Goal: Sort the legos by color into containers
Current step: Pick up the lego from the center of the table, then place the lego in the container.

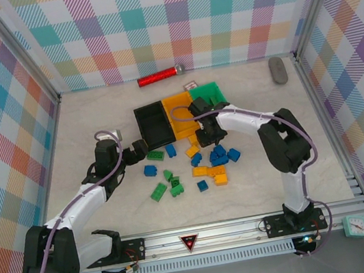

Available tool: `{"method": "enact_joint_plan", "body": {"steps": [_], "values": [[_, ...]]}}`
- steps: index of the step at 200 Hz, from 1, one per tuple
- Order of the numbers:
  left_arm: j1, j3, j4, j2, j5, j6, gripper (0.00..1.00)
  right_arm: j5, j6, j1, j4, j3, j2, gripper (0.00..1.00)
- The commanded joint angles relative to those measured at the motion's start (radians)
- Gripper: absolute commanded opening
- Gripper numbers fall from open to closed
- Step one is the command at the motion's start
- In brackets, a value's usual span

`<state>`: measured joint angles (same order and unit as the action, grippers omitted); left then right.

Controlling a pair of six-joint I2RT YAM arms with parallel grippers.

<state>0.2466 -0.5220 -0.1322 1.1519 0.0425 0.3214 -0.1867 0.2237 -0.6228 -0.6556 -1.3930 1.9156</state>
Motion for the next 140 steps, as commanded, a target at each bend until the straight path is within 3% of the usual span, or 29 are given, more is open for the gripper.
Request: {"method": "enact_joint_plan", "body": {"steps": [1, 56, 82, 140], "values": [[0.003, -0.007, -0.003, -0.011, 0.000, 0.002, 1.00, 0.039, 0.011, 0.001, -0.026, -0.043, -0.089, 0.36], [0.003, -0.012, 0.001, -0.006, 0.006, 0.002, 1.00, 0.031, -0.004, 0.005, -0.073, -0.343, 0.058, 0.41], [0.003, -0.018, 0.021, -0.016, -0.016, -0.009, 1.00, 0.019, -0.001, 0.007, -0.102, -0.452, 0.118, 0.57], [0.003, -0.024, 0.016, -0.007, 0.001, -0.005, 1.00, 0.054, -0.012, -0.043, -0.070, -0.239, 0.017, 0.59]]}}
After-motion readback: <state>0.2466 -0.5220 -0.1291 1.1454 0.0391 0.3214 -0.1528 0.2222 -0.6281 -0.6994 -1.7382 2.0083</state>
